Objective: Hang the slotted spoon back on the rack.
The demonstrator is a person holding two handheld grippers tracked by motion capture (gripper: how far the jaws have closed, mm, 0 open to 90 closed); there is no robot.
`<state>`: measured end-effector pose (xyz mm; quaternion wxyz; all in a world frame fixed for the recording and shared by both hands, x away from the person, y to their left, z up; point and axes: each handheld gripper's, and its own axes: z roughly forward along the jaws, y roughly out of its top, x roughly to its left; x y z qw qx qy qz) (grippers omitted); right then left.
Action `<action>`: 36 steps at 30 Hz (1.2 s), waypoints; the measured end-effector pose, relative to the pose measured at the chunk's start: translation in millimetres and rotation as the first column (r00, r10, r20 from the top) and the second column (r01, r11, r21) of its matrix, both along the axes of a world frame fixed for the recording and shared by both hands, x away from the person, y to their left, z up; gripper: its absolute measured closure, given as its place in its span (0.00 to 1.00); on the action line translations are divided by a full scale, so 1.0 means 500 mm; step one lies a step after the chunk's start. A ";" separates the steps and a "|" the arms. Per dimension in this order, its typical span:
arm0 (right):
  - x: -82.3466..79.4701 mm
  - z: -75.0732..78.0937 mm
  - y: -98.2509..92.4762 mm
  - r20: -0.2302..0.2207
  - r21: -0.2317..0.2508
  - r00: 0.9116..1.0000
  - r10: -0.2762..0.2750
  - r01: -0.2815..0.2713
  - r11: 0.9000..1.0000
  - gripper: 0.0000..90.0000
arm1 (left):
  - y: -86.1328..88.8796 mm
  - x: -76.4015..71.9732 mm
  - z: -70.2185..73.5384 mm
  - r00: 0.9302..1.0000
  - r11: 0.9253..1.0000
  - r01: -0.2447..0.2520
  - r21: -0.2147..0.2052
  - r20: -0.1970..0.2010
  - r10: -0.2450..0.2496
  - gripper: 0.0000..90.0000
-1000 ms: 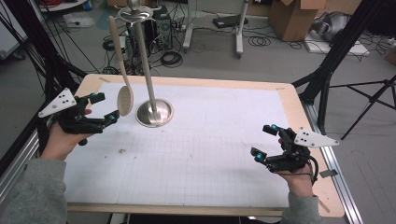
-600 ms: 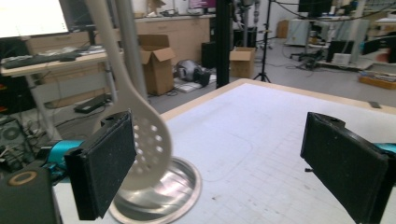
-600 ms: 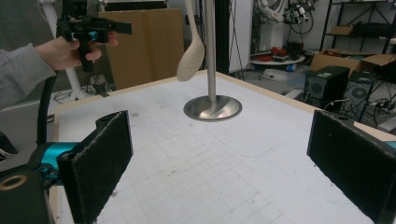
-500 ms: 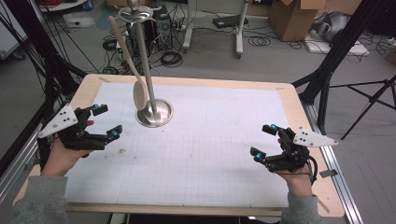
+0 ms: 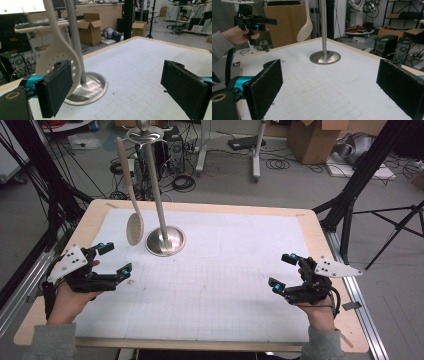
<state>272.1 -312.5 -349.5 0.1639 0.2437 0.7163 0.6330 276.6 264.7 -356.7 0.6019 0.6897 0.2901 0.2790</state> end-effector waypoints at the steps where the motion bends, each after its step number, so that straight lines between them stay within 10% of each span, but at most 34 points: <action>1: 0.000 0.000 0.000 0.000 0.000 1.000 0.000 0.000 1.000 0.06 | 0.000 0.000 0.000 1.000 1.000 0.000 0.000 0.000 0.000 0.12; 36: -0.001 -0.023 -0.004 -0.028 -0.016 0.999 -0.022 0.021 1.000 0.06 | 0.051 -0.064 -0.055 0.990 0.991 -0.132 0.019 -0.040 0.132 0.12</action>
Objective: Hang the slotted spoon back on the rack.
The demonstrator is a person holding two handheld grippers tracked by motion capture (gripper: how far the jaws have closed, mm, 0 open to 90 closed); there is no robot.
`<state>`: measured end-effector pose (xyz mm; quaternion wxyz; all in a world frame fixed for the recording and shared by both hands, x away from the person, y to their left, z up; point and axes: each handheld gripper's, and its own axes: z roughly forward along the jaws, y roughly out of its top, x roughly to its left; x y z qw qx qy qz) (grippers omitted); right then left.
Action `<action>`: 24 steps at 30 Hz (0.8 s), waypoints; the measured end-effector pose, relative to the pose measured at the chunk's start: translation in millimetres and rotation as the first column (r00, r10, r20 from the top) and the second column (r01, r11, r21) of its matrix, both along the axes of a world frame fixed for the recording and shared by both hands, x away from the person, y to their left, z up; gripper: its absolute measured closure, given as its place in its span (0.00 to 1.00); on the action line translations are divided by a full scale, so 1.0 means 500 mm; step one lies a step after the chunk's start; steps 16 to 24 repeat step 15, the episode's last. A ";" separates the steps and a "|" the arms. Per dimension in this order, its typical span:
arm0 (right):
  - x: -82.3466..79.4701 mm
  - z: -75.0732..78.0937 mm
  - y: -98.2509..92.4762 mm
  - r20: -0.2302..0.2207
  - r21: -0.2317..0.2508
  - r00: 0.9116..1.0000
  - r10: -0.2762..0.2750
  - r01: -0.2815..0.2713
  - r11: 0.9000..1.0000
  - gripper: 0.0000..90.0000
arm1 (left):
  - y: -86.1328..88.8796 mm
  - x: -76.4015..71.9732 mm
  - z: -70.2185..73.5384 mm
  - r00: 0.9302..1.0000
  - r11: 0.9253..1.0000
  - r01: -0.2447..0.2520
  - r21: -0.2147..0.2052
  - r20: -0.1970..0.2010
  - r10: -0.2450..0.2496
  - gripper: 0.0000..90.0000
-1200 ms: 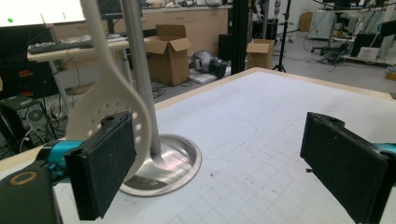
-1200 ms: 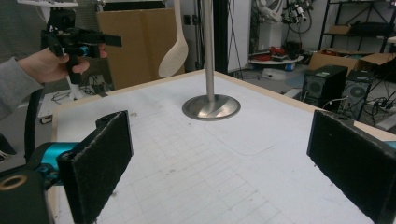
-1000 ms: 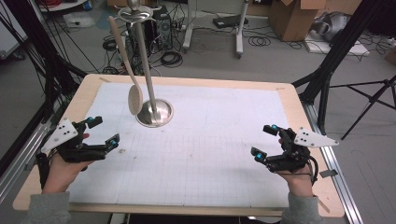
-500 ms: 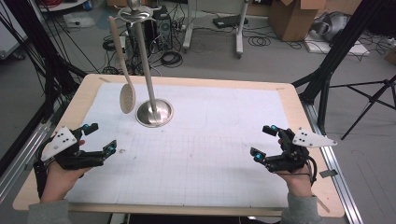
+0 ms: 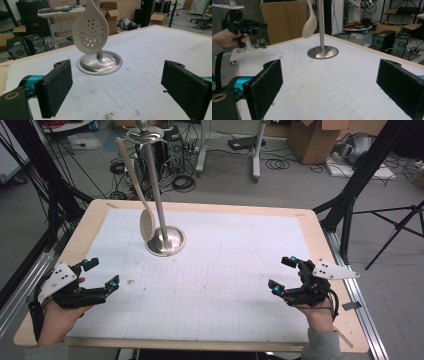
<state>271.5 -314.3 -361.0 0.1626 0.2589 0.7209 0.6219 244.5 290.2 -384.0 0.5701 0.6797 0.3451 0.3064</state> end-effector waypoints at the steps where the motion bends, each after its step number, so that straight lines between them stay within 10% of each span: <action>1: 0.001 -0.002 0.000 0.004 -0.001 1.000 -0.001 0.001 1.000 0.06 | 0.002 -0.004 0.000 1.000 1.000 -0.003 -0.007 0.006 0.003 0.12; 24: 0.000 -0.011 0.004 0.001 -0.009 1.000 -0.002 0.002 1.000 0.06 | 0.010 -0.038 -0.008 1.000 1.000 -0.018 -0.013 0.015 0.019 0.12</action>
